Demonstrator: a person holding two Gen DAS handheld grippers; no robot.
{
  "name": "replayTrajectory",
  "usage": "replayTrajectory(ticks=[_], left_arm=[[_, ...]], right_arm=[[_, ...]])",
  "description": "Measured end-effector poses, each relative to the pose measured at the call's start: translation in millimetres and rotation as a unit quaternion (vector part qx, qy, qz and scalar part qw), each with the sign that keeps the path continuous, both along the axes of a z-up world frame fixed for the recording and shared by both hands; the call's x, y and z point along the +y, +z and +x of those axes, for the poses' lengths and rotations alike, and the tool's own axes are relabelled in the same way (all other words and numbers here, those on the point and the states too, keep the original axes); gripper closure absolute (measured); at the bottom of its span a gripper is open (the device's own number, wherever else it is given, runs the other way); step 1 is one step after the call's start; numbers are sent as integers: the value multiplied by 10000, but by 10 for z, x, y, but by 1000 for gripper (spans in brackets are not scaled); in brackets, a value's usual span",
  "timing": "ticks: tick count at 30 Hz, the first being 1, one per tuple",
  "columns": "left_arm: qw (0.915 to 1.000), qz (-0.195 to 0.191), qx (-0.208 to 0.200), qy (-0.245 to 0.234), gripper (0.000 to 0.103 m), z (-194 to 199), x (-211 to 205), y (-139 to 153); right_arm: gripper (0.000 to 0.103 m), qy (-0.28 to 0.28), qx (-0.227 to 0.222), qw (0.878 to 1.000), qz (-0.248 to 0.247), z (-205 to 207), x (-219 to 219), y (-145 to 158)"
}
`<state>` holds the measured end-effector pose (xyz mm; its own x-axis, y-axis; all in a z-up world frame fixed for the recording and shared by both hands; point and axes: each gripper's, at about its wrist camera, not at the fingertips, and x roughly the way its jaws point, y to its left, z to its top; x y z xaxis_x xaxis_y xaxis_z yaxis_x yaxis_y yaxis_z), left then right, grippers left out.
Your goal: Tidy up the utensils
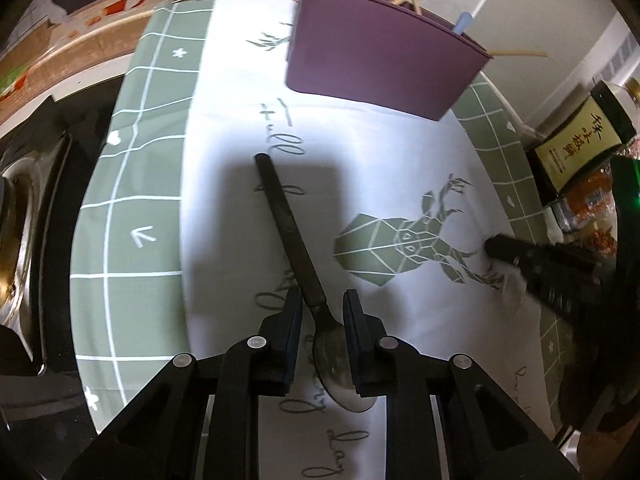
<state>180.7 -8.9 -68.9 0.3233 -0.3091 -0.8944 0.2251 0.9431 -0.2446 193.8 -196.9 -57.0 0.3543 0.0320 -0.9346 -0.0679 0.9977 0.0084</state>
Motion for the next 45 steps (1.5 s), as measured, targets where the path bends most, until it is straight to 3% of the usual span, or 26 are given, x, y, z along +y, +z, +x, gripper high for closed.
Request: replayTrajectory(ticks=[3,8,18,20,27,32,39,42,45], left_arm=[[10000,76,24,7,81,27,-47,-7],[9994,258,96,218,81,167,-26,-29],[9981,516,-16,338,81,555,-171,-28],[9981,519,-113,312,89,580,-184,-33],[9992,79,-361,178,91,323,-94,105],[9963,-410,-696,282,91,86,29,335],[9944,-534,-840,354,91,29,160,473],[9931,-624,-927,341,91,-9,215,554],[9912,-713,-1075,304,91,-34,237,670]], right_arm=[[95,181,97,9996,194,-116,112,-9],[95,235,70,9996,116,-244,136,-9],[94,300,84,9989,352,-231,-86,-20],[94,220,108,9980,580,-217,-191,-2],[94,-173,96,9967,791,-208,-445,3],[94,-166,187,9959,872,-118,-301,-52],[91,81,62,9999,45,-8,115,-73],[94,155,72,9998,69,-4,175,-49],[94,132,-245,9993,251,-46,141,146]])
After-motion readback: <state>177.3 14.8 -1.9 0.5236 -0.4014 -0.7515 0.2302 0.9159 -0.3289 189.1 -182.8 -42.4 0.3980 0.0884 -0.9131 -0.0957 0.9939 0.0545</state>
